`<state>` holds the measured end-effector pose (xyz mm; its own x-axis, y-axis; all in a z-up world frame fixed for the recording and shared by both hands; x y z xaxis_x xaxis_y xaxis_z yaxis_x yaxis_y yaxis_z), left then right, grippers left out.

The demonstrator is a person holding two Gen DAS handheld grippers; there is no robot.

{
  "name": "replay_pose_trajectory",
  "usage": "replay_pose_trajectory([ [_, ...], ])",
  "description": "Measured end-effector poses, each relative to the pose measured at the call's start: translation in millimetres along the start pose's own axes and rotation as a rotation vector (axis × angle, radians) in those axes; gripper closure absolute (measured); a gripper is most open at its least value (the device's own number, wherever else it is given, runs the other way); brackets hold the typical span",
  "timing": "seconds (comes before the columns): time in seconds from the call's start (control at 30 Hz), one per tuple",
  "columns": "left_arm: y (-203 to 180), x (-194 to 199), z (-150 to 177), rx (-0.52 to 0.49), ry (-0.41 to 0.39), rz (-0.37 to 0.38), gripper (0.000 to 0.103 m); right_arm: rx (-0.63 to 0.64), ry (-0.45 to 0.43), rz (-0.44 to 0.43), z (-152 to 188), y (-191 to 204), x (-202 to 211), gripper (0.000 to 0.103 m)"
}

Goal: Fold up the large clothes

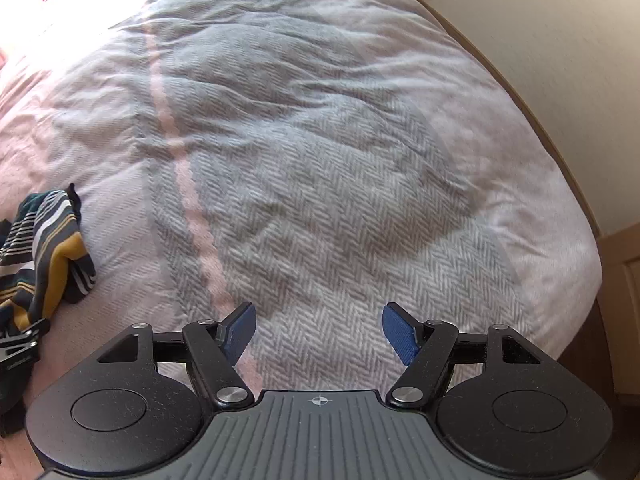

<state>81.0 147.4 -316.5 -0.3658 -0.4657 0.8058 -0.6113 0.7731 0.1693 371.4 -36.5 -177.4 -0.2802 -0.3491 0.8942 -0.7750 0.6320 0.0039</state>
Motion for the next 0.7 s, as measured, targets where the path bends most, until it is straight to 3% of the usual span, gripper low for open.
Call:
replay_pose_trajectory([
  [0.07, -8.2, -14.8, -0.3, -0.075, -0.006, -0.021, 0.031, -0.005, 0.017, -0.001, 2.9, 1.3, -1.9, 0.036],
  [0.13, -10.8, -24.5, 2.1, -0.127, -0.023, -0.042, 0.054, 0.0, 0.03, -0.01, 4.6, 5.4, -2.7, 0.036],
  [0.17, -9.0, -27.1, 3.4, -0.137, -0.015, -0.046, 0.08, 0.005, 0.035, -0.015, 3.8, 9.9, -5.0, 0.036],
  [0.2, -4.5, -26.2, 4.9, -0.129, -0.02, -0.043, 0.088, 0.01, 0.037, -0.023, 3.2, 14.7, -6.1, 0.036],
  [0.4, 68.1, 61.4, 11.9, 0.076, -0.174, -0.088, 0.093, 0.063, 0.024, -0.077, -13.0, 49.5, -18.3, 0.036],
  [0.5, 122.0, 132.8, 31.6, 0.205, -0.214, -0.182, 0.094, 0.092, 0.023, -0.107, -19.6, 70.3, -24.8, 0.036],
  [0.6, 180.9, 199.1, 77.1, 0.331, -0.167, -0.342, 0.095, 0.128, 0.029, -0.146, -22.0, 96.3, -31.9, 0.036],
  [0.7, 226.7, 231.9, 141.9, 0.461, -0.032, -0.483, 0.095, 0.181, 0.044, -0.192, -19.6, 125.4, -38.9, 0.036],
])
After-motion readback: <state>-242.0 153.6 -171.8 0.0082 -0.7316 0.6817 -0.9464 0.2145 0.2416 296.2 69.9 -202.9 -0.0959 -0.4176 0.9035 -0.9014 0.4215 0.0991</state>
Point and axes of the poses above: each gripper's, at about its wrist camera, not at the fingertips, and x roughly against the way its jaws point, y to its left, z to its underside, the point moved 1 cm from there along -x, roughly the way its jaws point, and after that the axes turned 12 degrees about -y, right-handed, at the moved point
